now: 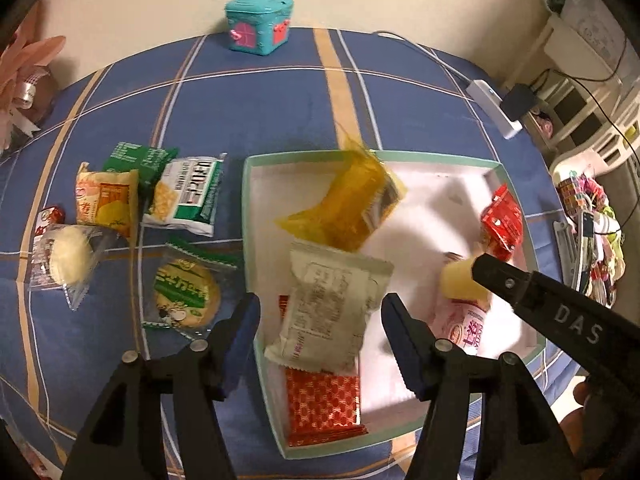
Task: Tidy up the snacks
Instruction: 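Carry the white packet into the tray with the left tool while the right releases the jelly cup there, then move both open tools back over the snack pile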
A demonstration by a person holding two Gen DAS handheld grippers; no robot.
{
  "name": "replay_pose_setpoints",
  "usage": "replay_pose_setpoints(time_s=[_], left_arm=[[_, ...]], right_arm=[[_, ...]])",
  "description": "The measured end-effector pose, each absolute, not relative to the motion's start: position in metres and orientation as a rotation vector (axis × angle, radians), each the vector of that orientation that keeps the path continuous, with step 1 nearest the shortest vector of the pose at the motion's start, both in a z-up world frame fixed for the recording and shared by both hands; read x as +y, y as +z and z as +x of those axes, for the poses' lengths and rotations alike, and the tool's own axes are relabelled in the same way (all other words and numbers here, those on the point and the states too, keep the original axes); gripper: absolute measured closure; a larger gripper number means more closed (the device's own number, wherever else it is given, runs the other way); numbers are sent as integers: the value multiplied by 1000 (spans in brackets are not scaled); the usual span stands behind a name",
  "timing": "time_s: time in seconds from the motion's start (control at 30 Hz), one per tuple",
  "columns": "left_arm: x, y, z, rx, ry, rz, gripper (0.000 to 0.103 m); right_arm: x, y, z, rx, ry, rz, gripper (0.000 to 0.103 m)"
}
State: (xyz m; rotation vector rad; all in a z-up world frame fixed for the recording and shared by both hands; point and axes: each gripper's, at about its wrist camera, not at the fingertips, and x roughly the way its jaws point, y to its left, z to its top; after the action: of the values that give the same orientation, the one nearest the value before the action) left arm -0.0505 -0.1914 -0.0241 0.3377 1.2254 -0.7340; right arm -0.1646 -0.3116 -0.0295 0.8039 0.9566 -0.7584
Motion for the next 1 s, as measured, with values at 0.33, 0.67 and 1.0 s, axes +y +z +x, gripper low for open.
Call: replay_pose_setpoints(time_s=[0.33, 0.67, 1.0], left_arm=[[-150, -20, -3, 1223, -554, 234, 36], [-119, -17, 24, 1206, -439, 214, 32], [-117, -17, 25, 1209, -450, 208, 25]], right_arm=[[-298, -31, -153, 1007, -756, 747, 56], [-266, -27, -129, 1043, -694, 646, 54], [-260, -28, -124, 1055, -701, 616, 36]])
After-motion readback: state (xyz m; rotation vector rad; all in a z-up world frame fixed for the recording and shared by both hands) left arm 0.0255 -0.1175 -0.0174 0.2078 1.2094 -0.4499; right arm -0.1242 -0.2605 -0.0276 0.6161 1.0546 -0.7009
